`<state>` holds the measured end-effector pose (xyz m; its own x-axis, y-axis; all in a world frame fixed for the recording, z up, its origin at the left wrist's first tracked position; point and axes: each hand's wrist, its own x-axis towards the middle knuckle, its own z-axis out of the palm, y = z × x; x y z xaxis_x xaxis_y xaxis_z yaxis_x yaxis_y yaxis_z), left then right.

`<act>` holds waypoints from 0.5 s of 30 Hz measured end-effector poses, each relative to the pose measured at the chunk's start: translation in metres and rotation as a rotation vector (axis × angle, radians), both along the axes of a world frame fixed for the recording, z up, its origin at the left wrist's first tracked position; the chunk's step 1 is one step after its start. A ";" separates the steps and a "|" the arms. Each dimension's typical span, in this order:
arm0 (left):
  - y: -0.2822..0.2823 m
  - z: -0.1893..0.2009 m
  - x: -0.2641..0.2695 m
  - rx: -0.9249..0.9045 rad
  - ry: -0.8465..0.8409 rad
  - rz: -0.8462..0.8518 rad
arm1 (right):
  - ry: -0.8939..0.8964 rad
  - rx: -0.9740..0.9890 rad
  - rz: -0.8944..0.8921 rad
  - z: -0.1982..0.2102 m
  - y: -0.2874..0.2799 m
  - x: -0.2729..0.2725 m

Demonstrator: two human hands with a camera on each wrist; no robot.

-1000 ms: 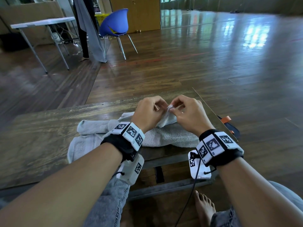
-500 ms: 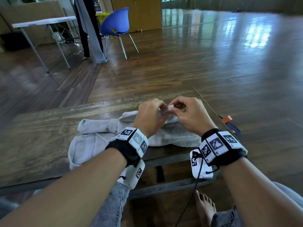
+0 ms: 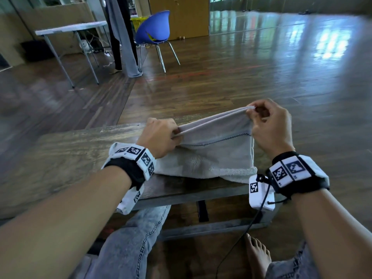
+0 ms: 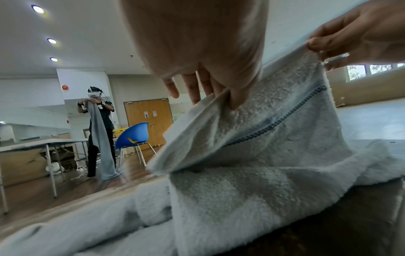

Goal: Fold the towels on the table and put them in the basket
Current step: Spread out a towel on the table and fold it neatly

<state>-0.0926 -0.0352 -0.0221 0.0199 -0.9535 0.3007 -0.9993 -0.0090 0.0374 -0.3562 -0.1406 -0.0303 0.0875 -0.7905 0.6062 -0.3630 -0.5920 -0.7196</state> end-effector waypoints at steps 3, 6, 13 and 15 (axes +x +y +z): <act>0.009 0.010 0.013 -0.004 0.039 -0.028 | -0.031 0.047 -0.100 0.000 -0.007 -0.009; 0.021 0.019 0.024 0.043 0.166 -0.019 | -0.025 0.112 -0.144 -0.002 -0.011 -0.018; 0.039 0.027 0.043 -0.021 0.299 0.013 | -0.079 0.246 -0.116 -0.011 -0.012 -0.022; 0.042 0.027 0.044 -0.055 0.344 0.020 | -0.085 0.297 -0.086 -0.013 -0.011 -0.023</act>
